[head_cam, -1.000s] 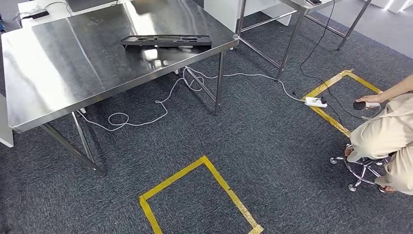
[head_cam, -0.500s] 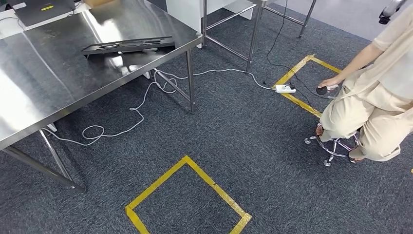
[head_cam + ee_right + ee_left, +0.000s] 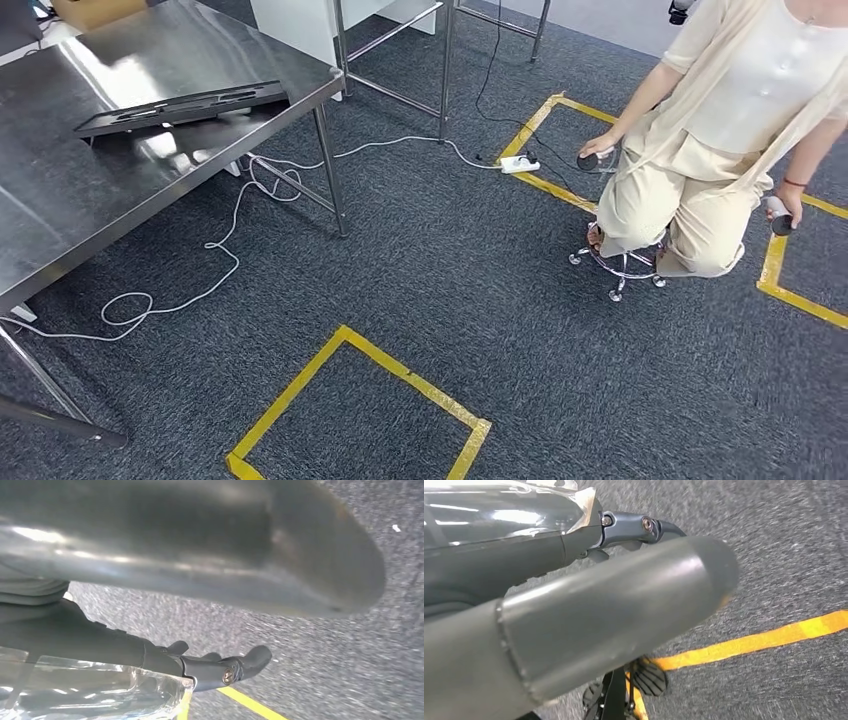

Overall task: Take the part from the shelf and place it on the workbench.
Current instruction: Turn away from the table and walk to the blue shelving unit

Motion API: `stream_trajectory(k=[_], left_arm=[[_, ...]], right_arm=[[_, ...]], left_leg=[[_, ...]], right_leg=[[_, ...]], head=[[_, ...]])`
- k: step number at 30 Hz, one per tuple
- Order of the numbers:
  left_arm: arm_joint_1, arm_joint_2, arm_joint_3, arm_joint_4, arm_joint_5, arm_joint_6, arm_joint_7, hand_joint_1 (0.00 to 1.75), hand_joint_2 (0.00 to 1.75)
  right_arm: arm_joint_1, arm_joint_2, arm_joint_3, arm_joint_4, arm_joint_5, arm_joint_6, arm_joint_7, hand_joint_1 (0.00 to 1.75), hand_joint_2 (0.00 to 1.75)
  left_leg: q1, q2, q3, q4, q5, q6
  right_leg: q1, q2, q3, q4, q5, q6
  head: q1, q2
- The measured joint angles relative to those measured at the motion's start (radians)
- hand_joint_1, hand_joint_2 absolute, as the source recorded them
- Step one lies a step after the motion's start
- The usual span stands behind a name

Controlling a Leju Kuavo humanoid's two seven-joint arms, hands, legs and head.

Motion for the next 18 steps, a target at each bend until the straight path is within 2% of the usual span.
stream_trajectory(k=[1,2,3,4,5,6,7,8,9,10,11,12,13,14,15,16,18], left_arm=[[0.0,0.0,0.0,0.0,-0.004,-0.001,0.001,0.0,0.0],[0.001,0.0,0.0,0.0,-0.008,-0.003,0.003,0.0,0.0],[0.002,0.0,0.0,0.0,-0.011,-0.004,0.004,0.0,0.0],[0.003,0.001,0.0,0.0,-0.013,-0.006,0.004,0.0,0.0],[0.003,0.001,0.0,0.0,-0.013,-0.006,0.005,0.0,0.0],[0.002,0.001,0.0,0.0,-0.014,-0.007,0.005,0.0,0.0],[0.002,0.001,0.0,0.0,-0.014,-0.007,0.005,0.0,0.0],[0.001,0.001,0.0,0.0,-0.013,-0.007,0.005,0.0,0.0],[0.0,0.001,0.0,0.0,-0.012,-0.007,0.005,0.0,0.0],[0.0,0.001,0.0,0.0,-0.011,-0.007,0.004,0.0,0.0],[0.0,0.001,0.0,0.0,-0.007,-0.006,0.002,0.0,0.0],[-0.001,0.001,0.0,0.0,-0.003,-0.004,0.0,0.0,0.0],[-0.003,0.001,0.0,0.0,0.002,-0.003,-0.002,0.0,0.0],[-0.005,0.001,0.0,0.0,0.007,-0.001,-0.004,0.0,0.0],[-0.006,0.001,0.001,0.0,0.01,0.0,-0.005,0.0,0.0],[-0.006,0.002,0.002,0.0,0.015,0.002,-0.006,0.0,0.0],[-0.003,0.002,0.006,0.0,0.02,0.005,-0.007,0.0,0.0]], right_arm=[[0.0,0.0,0.001,0.0,-0.002,0.0,-0.003,0.0,0.0],[-0.001,-0.001,0.001,0.0,-0.003,0.0,-0.007,0.0,0.0],[-0.002,-0.001,0.002,0.0,-0.005,0.0,-0.01,0.0,0.0],[-0.002,-0.001,0.002,0.0,-0.006,0.0,-0.014,0.0,0.0],[-0.002,-0.002,0.002,0.0,-0.008,0.0,-0.016,0.0,0.0],[0.0,-0.002,0.002,0.0,-0.009,0.0,-0.017,0.0,0.0],[0.001,-0.004,0.002,0.0,-0.01,0.0,-0.018,0.0,0.0],[0.002,-0.004,0.002,0.0,-0.01,0.0,-0.018,0.0,0.0],[0.001,-0.004,0.002,0.0,-0.01,0.001,-0.018,0.0,0.0],[-0.001,-0.005,0.002,0.0,-0.008,0.001,-0.018,0.0,0.0],[-0.002,-0.004,0.002,0.0,-0.006,0.001,-0.018,0.0,0.0],[-0.003,-0.005,0.002,0.0,-0.002,0.002,-0.016,0.0,0.0],[-0.003,-0.005,0.003,0.001,0.002,0.002,-0.014,0.0,0.0],[-0.002,-0.005,0.003,0.001,0.007,0.002,-0.011,0.0,0.0],[-0.002,-0.005,0.004,0.001,0.011,0.002,-0.007,0.0,0.0],[-0.003,-0.004,0.005,0.001,0.014,0.002,-0.004,0.0,0.0],[-0.009,-0.001,0.008,0.001,0.021,0.002,0.001,0.0,0.0]], left_leg=[[-0.001,0.015,-0.001,-0.004,0.004,0.01],[-0.002,0.031,-0.002,-0.006,0.006,0.016],[-0.005,0.046,-0.004,-0.006,0.006,0.021],[-0.009,0.062,-0.005,-0.006,0.006,0.022],[-0.011,0.077,-0.006,-0.006,0.006,0.023],[-0.013,0.091,-0.007,-0.006,0.006,0.023],[-0.014,0.104,-0.006,-0.005,0.005,0.022],[-0.015,0.116,-0.005,-0.005,0.005,0.021],[-0.017,0.127,-0.003,-0.005,0.004,0.019],[-0.02,0.138,-0.002,-0.004,0.002,0.014],[-0.022,0.148,0.0,-0.003,0.001,0.009],[-0.024,0.157,0.002,-0.004,0.0,0.004],[-0.023,0.167,0.004,-0.004,0.0,-0.002],[-0.019,0.166,0.004,-0.001,-0.004,-0.008],[-0.015,0.15,0.001,0.01,-0.015,-0.014],[-0.012,0.122,-0.01,0.04,-0.039,-0.019],[-0.01,0.062,-0.059,0.156,-0.109,-0.023]], right_leg=[[0.001,-0.026,-0.021,0.038,-0.019,-0.002],[0.001,-0.058,-0.049,0.097,-0.048,-0.007],[0.001,-0.079,-0.083,0.166,-0.079,-0.011],[-0.001,-0.087,-0.111,0.228,-0.102,-0.011],[-0.001,-0.092,-0.125,0.265,-0.113,-0.007],[-0.002,-0.095,-0.117,0.262,-0.109,-0.001],[-0.002,-0.101,-0.088,0.221,-0.092,0.006],[-0.002,-0.118,-0.043,0.149,-0.069,0.012],[0.001,-0.143,0.001,0.075,-0.049,0.013],[0.005,-0.163,0.033,0.02,-0.034,0.01],[0.009,-0.177,0.049,-0.012,-0.026,0.003],[0.015,-0.176,0.049,-0.019,-0.024,-0.005],[0.017,-0.165,0.045,-0.021,-0.02,-0.012],[0.012,-0.153,0.045,-0.024,-0.017,-0.02],[0.008,-0.142,0.045,-0.026,-0.014,-0.027],[0.003,-0.132,0.047,-0.029,-0.009,-0.036],[0.002,-0.11,0.046,-0.03,-0.003,-0.048]], head=[[0.003,0.0],[0.006,0.0],[0.008,0.0],[0.009,0.0],[0.01,0.0],[0.01,0.0],[0.011,0.0],[0.011,0.0],[0.011,0.0],[0.01,0.0],[0.01,0.0],[0.009,0.0],[0.009,0.0],[0.009,0.0],[0.007,0.0],[0.006,0.0],[0.002,0.0]])
